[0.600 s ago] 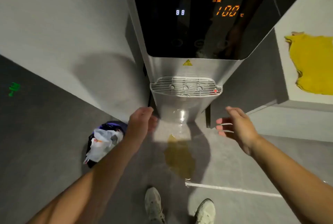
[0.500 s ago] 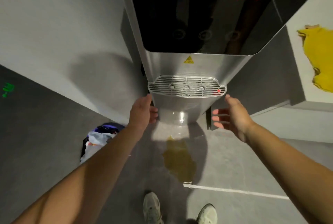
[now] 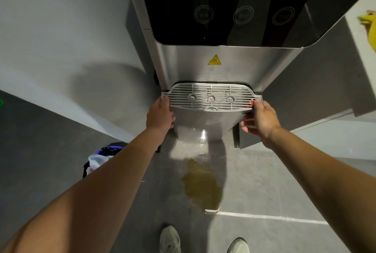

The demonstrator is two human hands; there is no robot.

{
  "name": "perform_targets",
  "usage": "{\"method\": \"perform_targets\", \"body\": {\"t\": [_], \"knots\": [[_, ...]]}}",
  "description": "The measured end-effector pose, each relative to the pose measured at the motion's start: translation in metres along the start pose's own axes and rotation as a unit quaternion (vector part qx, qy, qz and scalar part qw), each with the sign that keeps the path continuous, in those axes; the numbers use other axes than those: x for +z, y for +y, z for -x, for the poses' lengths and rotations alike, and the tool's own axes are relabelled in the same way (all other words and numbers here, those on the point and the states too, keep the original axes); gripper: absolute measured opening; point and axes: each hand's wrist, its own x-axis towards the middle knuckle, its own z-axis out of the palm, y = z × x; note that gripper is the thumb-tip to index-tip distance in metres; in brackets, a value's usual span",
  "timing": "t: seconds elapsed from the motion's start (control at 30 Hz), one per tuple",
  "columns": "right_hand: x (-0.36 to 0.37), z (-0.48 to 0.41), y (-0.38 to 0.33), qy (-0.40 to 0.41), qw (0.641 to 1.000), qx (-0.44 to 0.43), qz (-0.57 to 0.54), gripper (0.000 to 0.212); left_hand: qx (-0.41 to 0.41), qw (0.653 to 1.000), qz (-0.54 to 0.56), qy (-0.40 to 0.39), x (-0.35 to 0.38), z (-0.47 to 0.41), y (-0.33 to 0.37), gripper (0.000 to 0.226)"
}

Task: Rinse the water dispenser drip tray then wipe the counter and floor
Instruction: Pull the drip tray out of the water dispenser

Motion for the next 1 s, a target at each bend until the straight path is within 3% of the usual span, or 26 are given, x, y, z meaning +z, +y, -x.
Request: {"method": "perform_targets", "body": {"t": [0.27, 0.47, 0.7, 1.0], "knots": [[-0.01, 0.053, 0.021, 0.024, 0.999, -0.023, 0.011, 0.033, -0.009, 1.0, 0.026, 0.01, -0.017, 0.042, -0.01, 0.033], [-0.046, 0.141, 0.015, 0.001, 0.998, -0.038, 0.056, 0.036, 0.0, 1.0, 0.013, 0.003, -0.053, 0.125, 0.013, 0.03], [-0.1, 0.265, -0.007, -0.025, 0.999, -0.028, -0.033, 0.03, 0.023, 0.999, 0.029, -0.019, -0.103, 0.248, 0.067, 0.025], [-0.177, 0.391, -0.008, 0.049, 0.987, -0.039, -0.147, 0.026, 0.033, 0.995, 0.061, -0.069, -0.122, 0.362, 0.119, 0.02]]}}
